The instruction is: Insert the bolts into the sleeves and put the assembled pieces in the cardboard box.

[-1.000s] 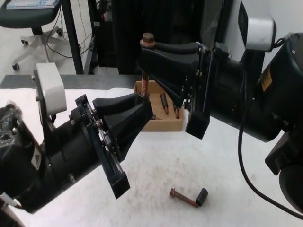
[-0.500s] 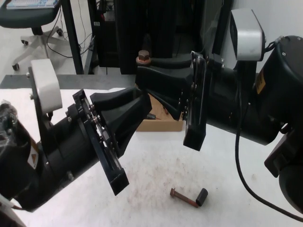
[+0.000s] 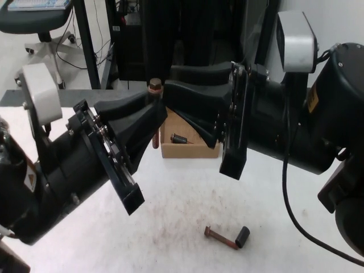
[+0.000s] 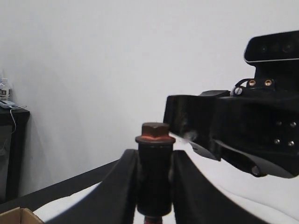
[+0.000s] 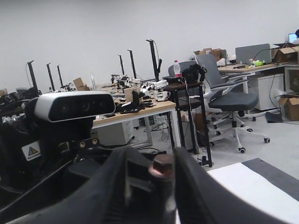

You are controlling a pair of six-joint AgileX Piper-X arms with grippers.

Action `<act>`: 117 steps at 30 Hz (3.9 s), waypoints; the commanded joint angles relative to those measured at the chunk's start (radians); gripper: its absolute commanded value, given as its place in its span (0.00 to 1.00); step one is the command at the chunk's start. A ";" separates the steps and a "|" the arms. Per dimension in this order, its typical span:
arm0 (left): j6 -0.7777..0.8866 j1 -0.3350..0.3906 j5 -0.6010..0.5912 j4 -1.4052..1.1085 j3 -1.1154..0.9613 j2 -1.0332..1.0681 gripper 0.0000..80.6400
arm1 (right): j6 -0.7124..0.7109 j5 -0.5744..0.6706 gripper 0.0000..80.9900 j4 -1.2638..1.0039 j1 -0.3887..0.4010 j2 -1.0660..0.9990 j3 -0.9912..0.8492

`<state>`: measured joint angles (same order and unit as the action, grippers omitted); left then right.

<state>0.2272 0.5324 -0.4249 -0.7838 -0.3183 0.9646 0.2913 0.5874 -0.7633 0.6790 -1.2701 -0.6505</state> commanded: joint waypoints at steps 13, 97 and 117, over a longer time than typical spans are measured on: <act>-0.089 -0.040 -0.005 0.227 -0.103 0.000 0.00 | -0.005 -0.188 0.01 0.004 -0.119 0.052 -0.005; -0.111 0.026 0.187 1.499 -0.246 -0.089 0.00 | -0.634 -0.191 0.11 0.969 -0.185 0.007 -0.007; -0.214 0.027 0.418 1.422 -0.166 -0.363 0.00 | -0.969 -0.560 0.08 1.310 -0.096 -0.346 -0.314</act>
<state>0.0215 0.5588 -0.0188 0.6500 -0.4840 0.6029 -0.6462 -0.0078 0.5180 0.5713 -1.6155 -0.9538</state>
